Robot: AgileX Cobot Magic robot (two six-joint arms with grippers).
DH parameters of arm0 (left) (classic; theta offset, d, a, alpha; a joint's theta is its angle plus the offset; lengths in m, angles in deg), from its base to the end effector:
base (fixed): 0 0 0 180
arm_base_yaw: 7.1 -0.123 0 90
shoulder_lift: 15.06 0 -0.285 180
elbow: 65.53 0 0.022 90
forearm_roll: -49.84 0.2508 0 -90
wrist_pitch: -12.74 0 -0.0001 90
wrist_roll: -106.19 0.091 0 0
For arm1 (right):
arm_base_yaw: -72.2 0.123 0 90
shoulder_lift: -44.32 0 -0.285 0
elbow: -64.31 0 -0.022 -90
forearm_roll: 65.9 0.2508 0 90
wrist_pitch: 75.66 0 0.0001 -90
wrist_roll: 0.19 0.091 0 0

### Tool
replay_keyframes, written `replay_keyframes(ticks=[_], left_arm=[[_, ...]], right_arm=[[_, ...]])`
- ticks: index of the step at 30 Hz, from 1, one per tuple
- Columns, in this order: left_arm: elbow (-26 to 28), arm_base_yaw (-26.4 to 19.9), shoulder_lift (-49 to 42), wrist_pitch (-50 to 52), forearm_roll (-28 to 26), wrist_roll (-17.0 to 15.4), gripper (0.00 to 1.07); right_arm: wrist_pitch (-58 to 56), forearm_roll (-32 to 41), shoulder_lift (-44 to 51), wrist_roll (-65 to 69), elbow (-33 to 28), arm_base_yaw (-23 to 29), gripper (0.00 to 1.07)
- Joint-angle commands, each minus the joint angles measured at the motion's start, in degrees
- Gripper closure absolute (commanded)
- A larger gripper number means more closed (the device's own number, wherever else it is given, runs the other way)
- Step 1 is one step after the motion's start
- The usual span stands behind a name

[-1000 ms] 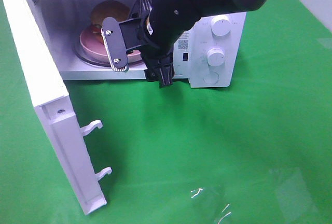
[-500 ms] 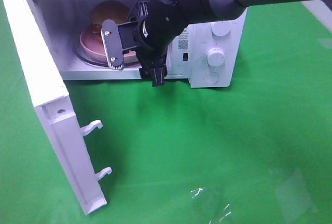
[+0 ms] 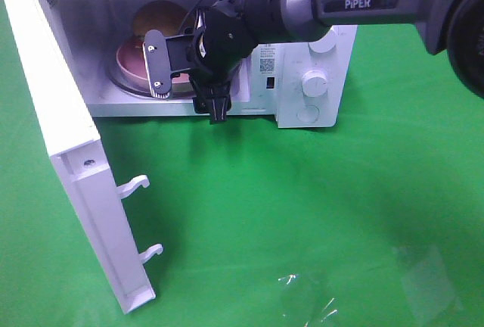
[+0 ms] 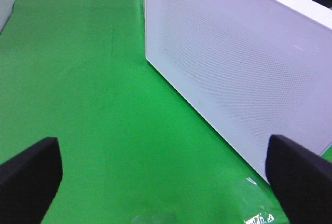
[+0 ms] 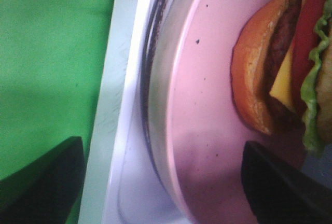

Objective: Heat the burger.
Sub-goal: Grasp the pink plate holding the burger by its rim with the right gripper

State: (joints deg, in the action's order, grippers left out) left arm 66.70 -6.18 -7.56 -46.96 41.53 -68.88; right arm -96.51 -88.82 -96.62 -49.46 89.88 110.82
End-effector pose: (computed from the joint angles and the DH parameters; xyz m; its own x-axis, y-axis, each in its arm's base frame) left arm -0.0072 -0.0112 0.2833 -0.4163 0.0191 -0.9090 0.1345 0.9901 -0.0408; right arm 0.4152 0.3155 0.1516 0.3307 -0.9331 -0.1413 -0.6968 -0.1404 -0.7034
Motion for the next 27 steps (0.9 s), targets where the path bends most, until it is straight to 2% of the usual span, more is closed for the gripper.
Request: replay_keyframes(ticks=[1, 10, 17, 19, 20, 21, 24, 26, 27], left_arm=[[-0.23, -0.06, -0.8, 0.4, 0.17, -0.23, 0.06], [-0.23, -0.06, -0.8, 0.4, 0.23, -0.23, 0.06], [-0.23, -0.06, -0.8, 0.4, 0.57, -0.23, 0.06], [-0.23, -0.06, -0.8, 0.4, 0.57, -0.23, 0.06], [-0.23, -0.06, -0.8, 0.4, 0.57, -0.23, 0.06], [-0.23, -0.06, -0.8, 0.4, 0.57, -0.23, 0.06], [-0.23, -0.06, -0.8, 0.4, 0.57, -0.23, 0.06], [-0.23, -0.06, -0.8, 0.4, 0.57, -0.23, 0.06], [-0.23, -0.06, -0.8, 0.4, 0.57, -0.23, 0.06]], right_arm=[[0.23, 0.86, -1.2, 0.06, 1.83, -0.17, 0.29], [0.17, 1.03, -6.36, 0.17, 6.99, -0.4, 0.29], [0.0, 2.35, -7.16, 0.17, 7.45, -0.4, 0.34], [-0.06, 2.35, -7.05, 0.17, 7.45, -0.11, 0.44], [-0.06, 2.35, -7.05, 0.17, 7.45, -0.11, 0.44], [-0.23, 2.35, -6.93, 0.17, 7.45, -0.06, 0.54], [-0.23, 2.35, -6.93, 0.23, 7.45, -0.06, 0.59], [-1.72, 3.61, -6.76, 0.63, 7.45, 0.34, 0.8], [-1.72, 3.61, -6.76, 0.63, 7.45, 0.34, 0.8]])
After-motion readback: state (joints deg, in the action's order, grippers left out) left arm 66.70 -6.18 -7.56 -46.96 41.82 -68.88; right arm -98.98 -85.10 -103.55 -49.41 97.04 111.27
